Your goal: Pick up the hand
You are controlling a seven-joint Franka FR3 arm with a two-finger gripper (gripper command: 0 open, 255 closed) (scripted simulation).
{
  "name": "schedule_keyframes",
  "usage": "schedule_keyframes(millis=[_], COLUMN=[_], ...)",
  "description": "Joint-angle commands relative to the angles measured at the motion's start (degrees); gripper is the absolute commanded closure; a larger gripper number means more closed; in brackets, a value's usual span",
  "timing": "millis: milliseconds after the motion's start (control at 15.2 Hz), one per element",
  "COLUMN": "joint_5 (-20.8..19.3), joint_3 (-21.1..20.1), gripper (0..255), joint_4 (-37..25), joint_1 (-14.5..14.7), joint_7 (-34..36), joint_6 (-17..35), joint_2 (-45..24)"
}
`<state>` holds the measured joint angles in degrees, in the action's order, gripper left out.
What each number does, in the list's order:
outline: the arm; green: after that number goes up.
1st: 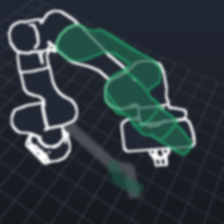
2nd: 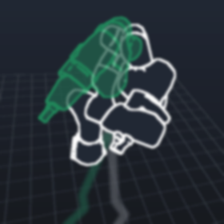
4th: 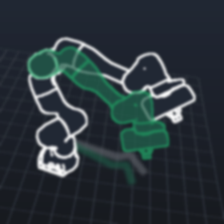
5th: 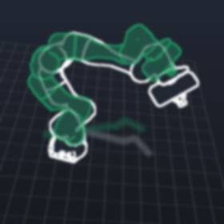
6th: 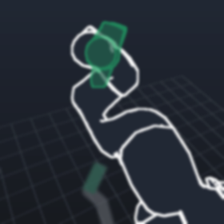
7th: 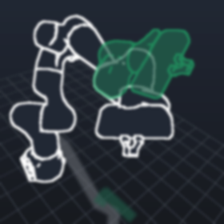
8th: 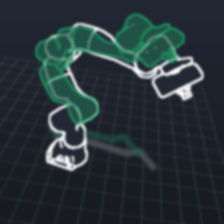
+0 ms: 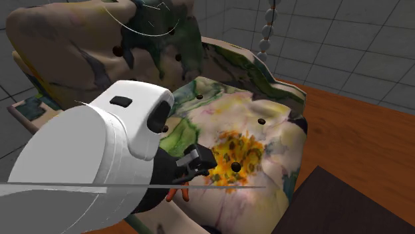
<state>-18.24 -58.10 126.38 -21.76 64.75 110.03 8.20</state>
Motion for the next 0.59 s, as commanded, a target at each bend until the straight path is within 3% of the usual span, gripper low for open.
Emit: schedule_keyframes(millis=[0, 66, 198, 396, 528], joint_5=[-11.8, -17.6, -25.0, -31.7, -32.3], joint_3=[-5.8, -6.0, -1.3, 5.5, 6.1], gripper=[0, 0, 0, 0, 0], joint_4=[-4.9, -7.6, -12.8, -21.0, -21.3], joint_1=[-2.1, -0.5, 6.7, 15.7, 16.4], joint_7=[12.6, 18.1, 25.1, 31.4, 31.9], joint_6=[-4.4, -7.8, -13.1, -19.4, -19.2], joint_2=[-12.2, -18.7, -27.9, -38.0, -38.8])
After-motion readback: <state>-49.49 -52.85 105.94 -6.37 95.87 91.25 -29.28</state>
